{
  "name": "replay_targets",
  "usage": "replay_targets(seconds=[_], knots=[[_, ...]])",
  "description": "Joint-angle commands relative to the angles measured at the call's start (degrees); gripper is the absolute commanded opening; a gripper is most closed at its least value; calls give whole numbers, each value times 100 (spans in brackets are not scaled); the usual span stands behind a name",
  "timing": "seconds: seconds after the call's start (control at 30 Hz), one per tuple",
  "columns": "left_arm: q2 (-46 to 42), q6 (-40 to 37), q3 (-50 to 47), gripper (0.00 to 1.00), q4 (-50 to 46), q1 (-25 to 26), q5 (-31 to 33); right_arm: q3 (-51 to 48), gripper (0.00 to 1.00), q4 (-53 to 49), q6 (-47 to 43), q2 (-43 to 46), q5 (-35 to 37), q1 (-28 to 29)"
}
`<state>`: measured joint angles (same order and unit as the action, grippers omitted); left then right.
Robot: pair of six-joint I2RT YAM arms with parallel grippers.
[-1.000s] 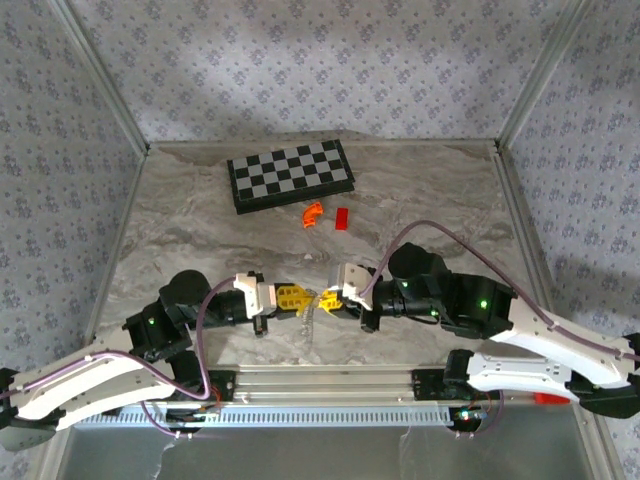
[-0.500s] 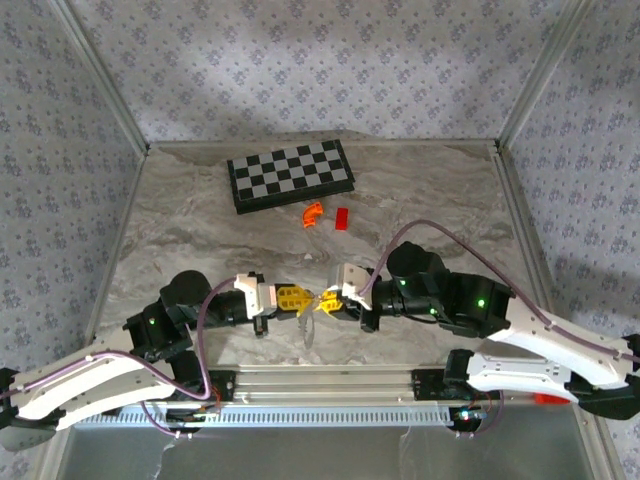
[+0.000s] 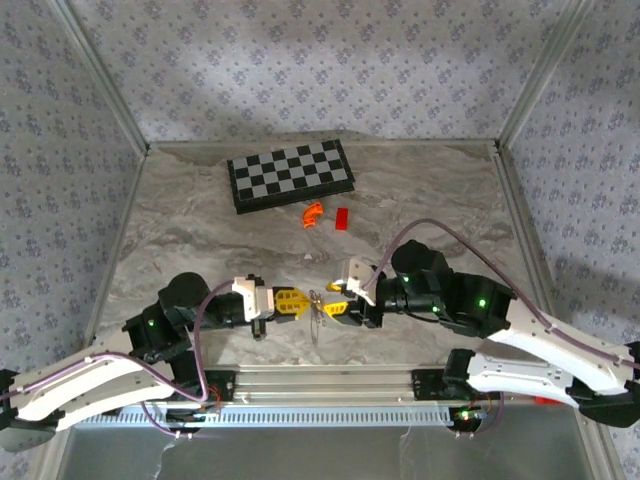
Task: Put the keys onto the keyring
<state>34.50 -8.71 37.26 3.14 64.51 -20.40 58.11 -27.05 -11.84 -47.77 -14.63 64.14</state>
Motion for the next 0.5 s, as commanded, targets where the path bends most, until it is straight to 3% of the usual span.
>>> replay_targets(seconds=[0.0,0.13,0.47], knots=[[-32,45,203,0,262,18,-274,-110,43,506,7,319,-208,2],[36,54,233,0,274,24,-358,-192,43,738,-84,341,-549,40],[100,105,230,0,350,18,-429,-264,34,911,-274,160,-549,186]])
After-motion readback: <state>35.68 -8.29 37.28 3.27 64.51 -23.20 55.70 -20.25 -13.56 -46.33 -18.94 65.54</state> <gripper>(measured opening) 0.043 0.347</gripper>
